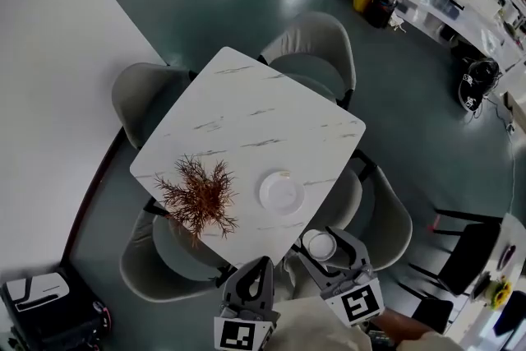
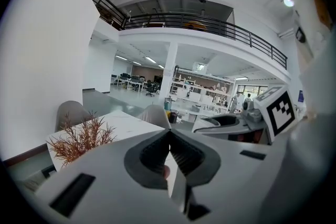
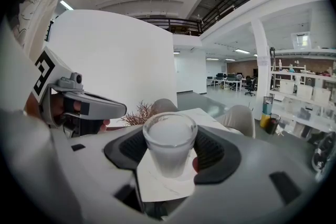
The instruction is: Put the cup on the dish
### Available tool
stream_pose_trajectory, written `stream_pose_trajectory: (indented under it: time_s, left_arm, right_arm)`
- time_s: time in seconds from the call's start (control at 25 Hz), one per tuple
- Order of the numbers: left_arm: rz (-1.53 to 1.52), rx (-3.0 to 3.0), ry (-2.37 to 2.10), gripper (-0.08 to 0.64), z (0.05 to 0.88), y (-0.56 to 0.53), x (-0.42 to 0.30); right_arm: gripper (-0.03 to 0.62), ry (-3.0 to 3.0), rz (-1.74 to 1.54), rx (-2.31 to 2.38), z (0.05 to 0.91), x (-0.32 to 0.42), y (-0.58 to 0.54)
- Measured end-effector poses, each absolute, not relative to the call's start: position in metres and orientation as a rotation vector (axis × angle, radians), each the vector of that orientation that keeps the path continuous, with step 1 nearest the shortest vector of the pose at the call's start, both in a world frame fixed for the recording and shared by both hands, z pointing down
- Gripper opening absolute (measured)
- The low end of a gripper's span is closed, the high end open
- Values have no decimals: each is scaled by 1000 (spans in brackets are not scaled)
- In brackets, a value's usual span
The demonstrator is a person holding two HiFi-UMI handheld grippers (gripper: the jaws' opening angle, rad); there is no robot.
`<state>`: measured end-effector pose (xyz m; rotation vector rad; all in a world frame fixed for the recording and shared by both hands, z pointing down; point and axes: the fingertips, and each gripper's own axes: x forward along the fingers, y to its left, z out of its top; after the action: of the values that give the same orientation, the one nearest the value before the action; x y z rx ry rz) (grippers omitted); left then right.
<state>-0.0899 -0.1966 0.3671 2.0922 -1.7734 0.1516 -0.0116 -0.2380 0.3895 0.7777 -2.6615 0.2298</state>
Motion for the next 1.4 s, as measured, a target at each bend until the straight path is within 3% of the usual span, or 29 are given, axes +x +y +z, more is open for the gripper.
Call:
stream_pose_trajectory:
  time_s: [1.4]
  left_arm:
    - [271, 2064, -1675, 7, 505, -241, -118]
  right_arm:
    - [270, -2575, 292, 855, 513, -52, -286]
